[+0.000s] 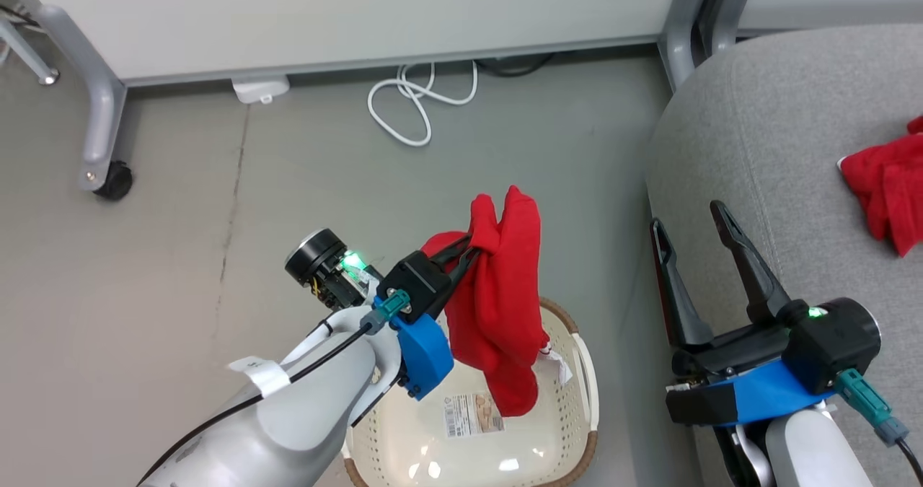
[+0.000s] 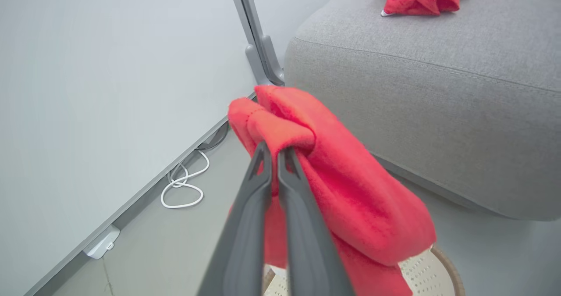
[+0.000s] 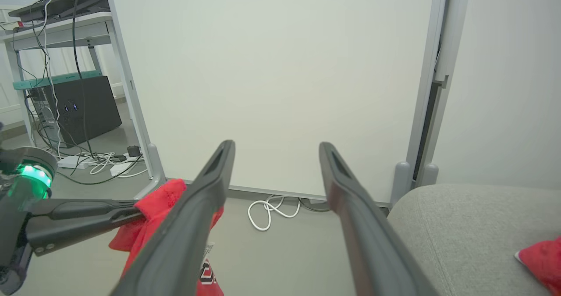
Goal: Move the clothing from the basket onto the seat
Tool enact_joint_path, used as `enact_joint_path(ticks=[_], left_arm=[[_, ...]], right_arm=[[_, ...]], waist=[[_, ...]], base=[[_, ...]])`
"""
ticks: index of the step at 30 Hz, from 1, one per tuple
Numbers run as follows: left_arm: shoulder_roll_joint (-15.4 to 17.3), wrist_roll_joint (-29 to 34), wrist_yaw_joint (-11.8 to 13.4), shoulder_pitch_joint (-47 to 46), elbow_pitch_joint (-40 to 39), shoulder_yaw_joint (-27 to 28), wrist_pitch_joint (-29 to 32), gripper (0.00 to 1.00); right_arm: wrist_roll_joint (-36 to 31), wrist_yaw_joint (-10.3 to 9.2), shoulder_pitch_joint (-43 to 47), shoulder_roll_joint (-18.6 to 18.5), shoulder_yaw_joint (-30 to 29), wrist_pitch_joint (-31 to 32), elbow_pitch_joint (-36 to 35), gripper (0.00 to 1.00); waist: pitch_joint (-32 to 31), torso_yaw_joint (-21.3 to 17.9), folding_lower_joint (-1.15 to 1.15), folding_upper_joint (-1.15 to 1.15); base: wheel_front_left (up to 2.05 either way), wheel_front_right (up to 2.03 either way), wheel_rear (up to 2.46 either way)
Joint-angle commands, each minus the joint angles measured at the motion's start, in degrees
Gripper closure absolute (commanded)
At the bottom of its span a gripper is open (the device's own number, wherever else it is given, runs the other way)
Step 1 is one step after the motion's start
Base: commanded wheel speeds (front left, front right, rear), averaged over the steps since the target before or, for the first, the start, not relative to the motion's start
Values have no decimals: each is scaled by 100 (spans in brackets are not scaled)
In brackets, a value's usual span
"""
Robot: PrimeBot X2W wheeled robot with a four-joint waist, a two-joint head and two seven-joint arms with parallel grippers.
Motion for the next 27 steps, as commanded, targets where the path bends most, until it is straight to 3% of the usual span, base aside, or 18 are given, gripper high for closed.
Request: enact_joint_path(ticks=[1, 14, 27], left_arm=[[67, 70, 81, 117, -301, 227, -29, 100], [265, 306, 355, 551, -1933, 1641, -29, 100], [279, 523, 349, 371, -2439, 2029, -29, 100]], right_arm=[[25, 1, 143, 3, -6, -3, 23, 0], [173, 1, 515, 45, 34, -3, 64, 0], [245, 1, 644, 74, 204, -3, 33, 0]], waist=[[-170, -34, 1, 0], [-770, -97, 1, 0], [-1010, -120, 1, 0]], base=[[0, 0, 0], [0, 0, 0], [0, 0, 0]])
